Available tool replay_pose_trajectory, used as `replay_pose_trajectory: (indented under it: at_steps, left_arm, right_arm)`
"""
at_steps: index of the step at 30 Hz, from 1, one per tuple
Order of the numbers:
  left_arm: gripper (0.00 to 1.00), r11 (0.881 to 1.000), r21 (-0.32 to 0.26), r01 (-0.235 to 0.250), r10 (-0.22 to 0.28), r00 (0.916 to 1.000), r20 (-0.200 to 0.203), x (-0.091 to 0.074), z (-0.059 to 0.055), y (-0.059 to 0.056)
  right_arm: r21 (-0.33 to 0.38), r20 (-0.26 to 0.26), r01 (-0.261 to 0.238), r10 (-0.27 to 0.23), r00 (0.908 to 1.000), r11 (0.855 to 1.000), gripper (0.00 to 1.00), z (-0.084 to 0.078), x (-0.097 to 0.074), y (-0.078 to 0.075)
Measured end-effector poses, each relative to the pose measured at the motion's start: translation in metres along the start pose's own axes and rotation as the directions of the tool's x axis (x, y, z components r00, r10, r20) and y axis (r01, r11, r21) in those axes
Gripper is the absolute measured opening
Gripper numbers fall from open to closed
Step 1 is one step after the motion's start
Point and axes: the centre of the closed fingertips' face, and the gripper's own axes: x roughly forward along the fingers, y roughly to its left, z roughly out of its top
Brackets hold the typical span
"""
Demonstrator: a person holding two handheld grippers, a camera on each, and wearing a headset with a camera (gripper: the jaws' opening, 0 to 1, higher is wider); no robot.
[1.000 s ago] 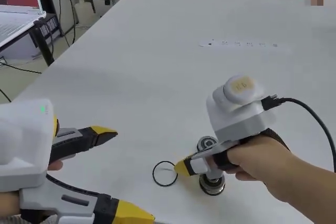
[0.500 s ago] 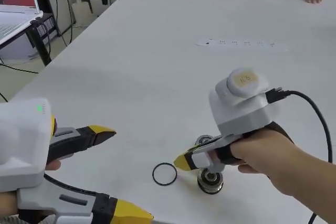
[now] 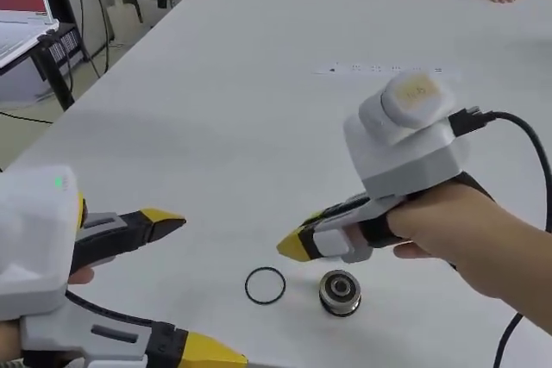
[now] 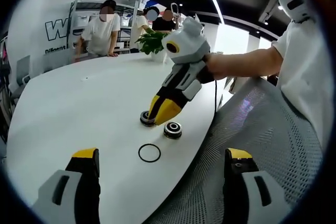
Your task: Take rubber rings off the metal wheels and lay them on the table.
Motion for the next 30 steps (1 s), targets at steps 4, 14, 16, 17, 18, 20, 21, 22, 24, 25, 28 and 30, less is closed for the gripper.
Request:
replay_pose_trajectory:
  at_steps: [4,14,16,17,18,20,21,22,24,25,28,30]
  left_arm:
    - [0.98,1.000,0.001,-0.001,0.001,1.0000,0.003,0.000,0.001,-0.001]
    - [0.98,1.000,0.006,0.022,-0.022,0.9997,-0.010,0.002,0.000,-0.005]
    - [0.98,1.000,0.010,0.025,-0.025,0.9996,-0.014,0.002,-0.001,-0.005]
    - [0.98,1.000,0.012,0.025,-0.025,0.9996,-0.015,0.002,-0.001,-0.005]
    - [0.98,1.000,0.012,0.026,-0.026,0.9996,-0.015,0.002,-0.001,-0.005]
    - [0.98,1.000,0.013,0.028,-0.027,0.9995,-0.015,0.002,-0.001,-0.006]
    - [0.98,1.000,0.013,0.029,-0.029,0.9995,-0.016,0.002,-0.001,-0.006]
    - [0.98,0.999,0.014,0.030,-0.030,0.9994,-0.016,0.002,-0.002,-0.006]
    - [0.98,0.999,0.016,0.033,-0.033,0.9993,-0.016,0.001,-0.002,-0.006]
    - [0.98,0.999,0.016,0.034,-0.033,0.9993,-0.016,0.001,-0.002,-0.006]
    - [0.98,0.999,0.016,0.036,-0.036,0.9992,-0.016,0.001,-0.002,-0.006]
    - [0.98,0.999,0.016,0.038,-0.037,0.9992,-0.016,0.001,-0.002,-0.006]
  right_arm:
    - [-0.009,0.012,0.001,-0.001,0.9999,1.000,0.13,0.002,-0.009,0.002]
    - [-0.067,0.060,0.025,-0.021,0.9979,0.997,0.14,0.007,-0.041,0.005]
    - [-0.065,0.075,0.026,-0.021,0.9970,0.998,0.15,0.009,-0.046,0.004]
    - [-0.066,0.083,0.026,-0.020,0.9963,0.998,0.15,0.010,-0.049,0.004]
    - [-0.065,0.090,0.026,-0.020,0.9957,0.998,0.15,0.011,-0.051,0.004]
    - [-0.069,0.108,0.029,-0.022,0.9939,0.997,0.16,0.013,-0.057,0.003]
    - [-0.069,0.122,0.031,-0.023,0.9922,0.997,0.17,0.015,-0.061,0.002]
    - [-0.072,0.137,0.031,-0.021,0.9904,0.997,0.17,0.017,-0.064,0.001]
    - [-0.074,0.163,0.029,-0.016,0.9865,0.997,0.19,0.021,-0.070,-0.001]
    - [-0.074,0.175,0.027,-0.014,0.9845,0.997,0.19,0.022,-0.073,-0.002]
    - [-0.076,0.221,0.021,-0.004,0.9752,0.997,0.22,0.025,-0.081,-0.006]
    - [-0.072,0.245,0.018,0.000,0.9696,0.997,0.24,0.025,-0.086,-0.011]
